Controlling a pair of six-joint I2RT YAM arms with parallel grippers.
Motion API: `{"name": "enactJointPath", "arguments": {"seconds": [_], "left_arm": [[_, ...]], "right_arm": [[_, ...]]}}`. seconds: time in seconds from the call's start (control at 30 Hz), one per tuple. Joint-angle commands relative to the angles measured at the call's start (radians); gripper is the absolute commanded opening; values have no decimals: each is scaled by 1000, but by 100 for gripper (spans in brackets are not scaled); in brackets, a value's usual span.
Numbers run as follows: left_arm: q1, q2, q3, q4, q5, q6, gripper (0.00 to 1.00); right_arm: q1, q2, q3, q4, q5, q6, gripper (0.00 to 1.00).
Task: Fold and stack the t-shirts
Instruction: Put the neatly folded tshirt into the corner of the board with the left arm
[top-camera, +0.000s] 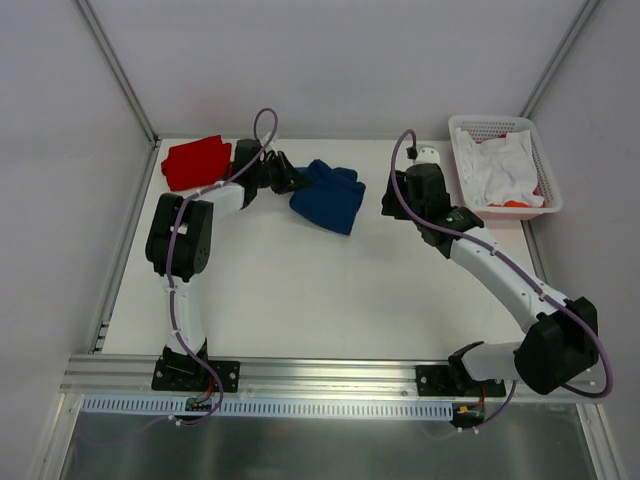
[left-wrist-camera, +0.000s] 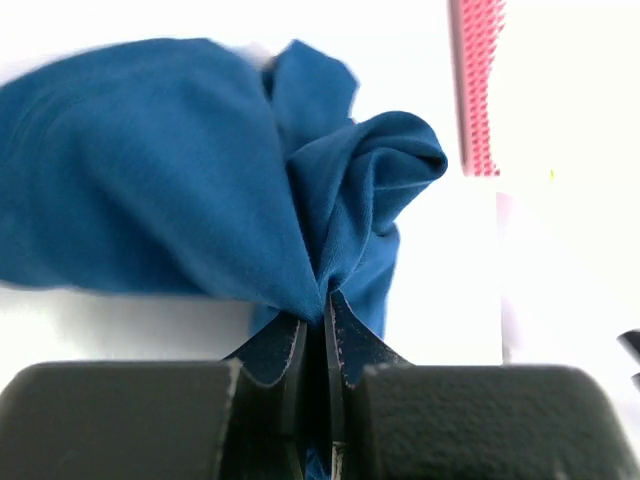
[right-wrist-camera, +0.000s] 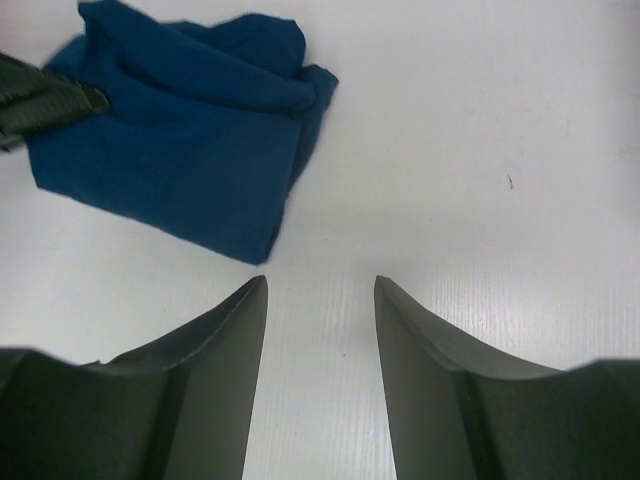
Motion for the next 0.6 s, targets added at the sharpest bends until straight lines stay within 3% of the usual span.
{"name": "enactJointPath", "arguments": {"seconds": [0.0, 0.3, 0.57], "left_arm": [[18, -90, 175, -145, -39, 114, 0], [73, -18, 464, -329, -41, 193, 0], [179, 40, 582, -403, -18, 248, 0]], "right_arm": [[2, -57, -11, 20, 2, 20, 50], [2, -107, -46, 26, 9, 21, 50], [1, -133, -65, 26, 5, 16, 50]]}}
